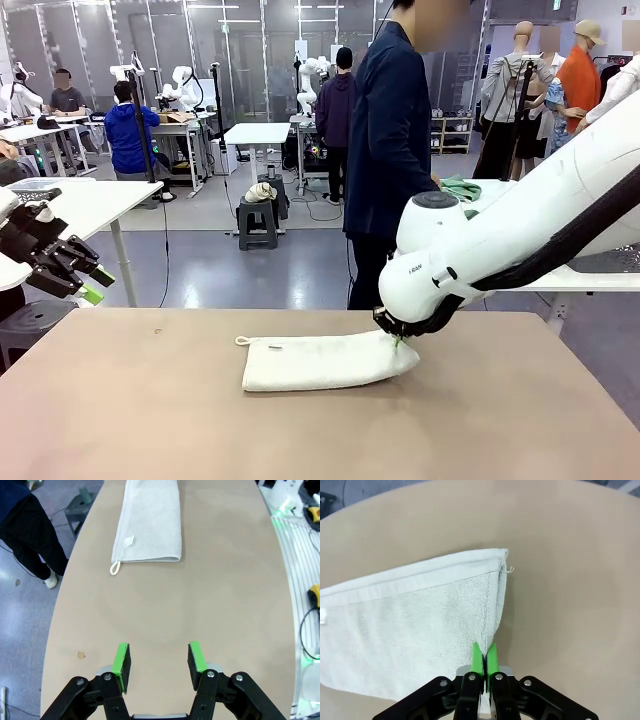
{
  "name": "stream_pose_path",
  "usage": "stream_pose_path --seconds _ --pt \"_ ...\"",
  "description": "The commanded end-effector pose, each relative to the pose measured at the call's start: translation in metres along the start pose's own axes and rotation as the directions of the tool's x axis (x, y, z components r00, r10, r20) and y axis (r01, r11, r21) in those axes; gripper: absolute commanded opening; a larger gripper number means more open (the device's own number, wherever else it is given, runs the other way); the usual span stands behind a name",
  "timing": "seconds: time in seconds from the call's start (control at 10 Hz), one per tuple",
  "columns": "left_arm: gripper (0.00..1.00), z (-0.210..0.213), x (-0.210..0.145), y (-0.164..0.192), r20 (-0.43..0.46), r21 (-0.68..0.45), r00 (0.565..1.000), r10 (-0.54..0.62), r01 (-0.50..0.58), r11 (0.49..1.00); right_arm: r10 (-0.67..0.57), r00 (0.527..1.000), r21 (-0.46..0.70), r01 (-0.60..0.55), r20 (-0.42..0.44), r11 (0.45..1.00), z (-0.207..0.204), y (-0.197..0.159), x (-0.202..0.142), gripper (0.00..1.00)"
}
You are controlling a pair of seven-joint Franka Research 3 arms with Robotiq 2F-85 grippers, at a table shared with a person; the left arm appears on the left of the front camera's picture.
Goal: Fold the towels and place them in the basket.
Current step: When a person lays out a Towel with hook on the table, fold it in half twice.
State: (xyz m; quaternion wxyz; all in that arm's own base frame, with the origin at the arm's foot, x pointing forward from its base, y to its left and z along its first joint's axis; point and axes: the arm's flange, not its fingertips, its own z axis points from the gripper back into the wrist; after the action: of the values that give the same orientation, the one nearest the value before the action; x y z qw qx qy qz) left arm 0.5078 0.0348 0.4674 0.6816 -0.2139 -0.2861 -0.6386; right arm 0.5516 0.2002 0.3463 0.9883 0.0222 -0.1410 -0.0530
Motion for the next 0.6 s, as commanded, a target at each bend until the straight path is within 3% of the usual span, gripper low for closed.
stream_pose_path --seconds 0.0,0.5 --pt "0.60 0.001 0.001 -0.001 -0.002 0.005 1.000 -0.004 0.004 1.000 0.019 1.000 -0.046 -0.019 0.013 0.999 0.023 0.038 0.002 0.00" --pt "0.60 0.001 0.001 -0.001 -0.002 0.005 1.000 -0.004 0.004 1.000 0.125 0.985 -0.172 -0.104 0.115 0.980 0.041 0.182 -0.016 0.00"
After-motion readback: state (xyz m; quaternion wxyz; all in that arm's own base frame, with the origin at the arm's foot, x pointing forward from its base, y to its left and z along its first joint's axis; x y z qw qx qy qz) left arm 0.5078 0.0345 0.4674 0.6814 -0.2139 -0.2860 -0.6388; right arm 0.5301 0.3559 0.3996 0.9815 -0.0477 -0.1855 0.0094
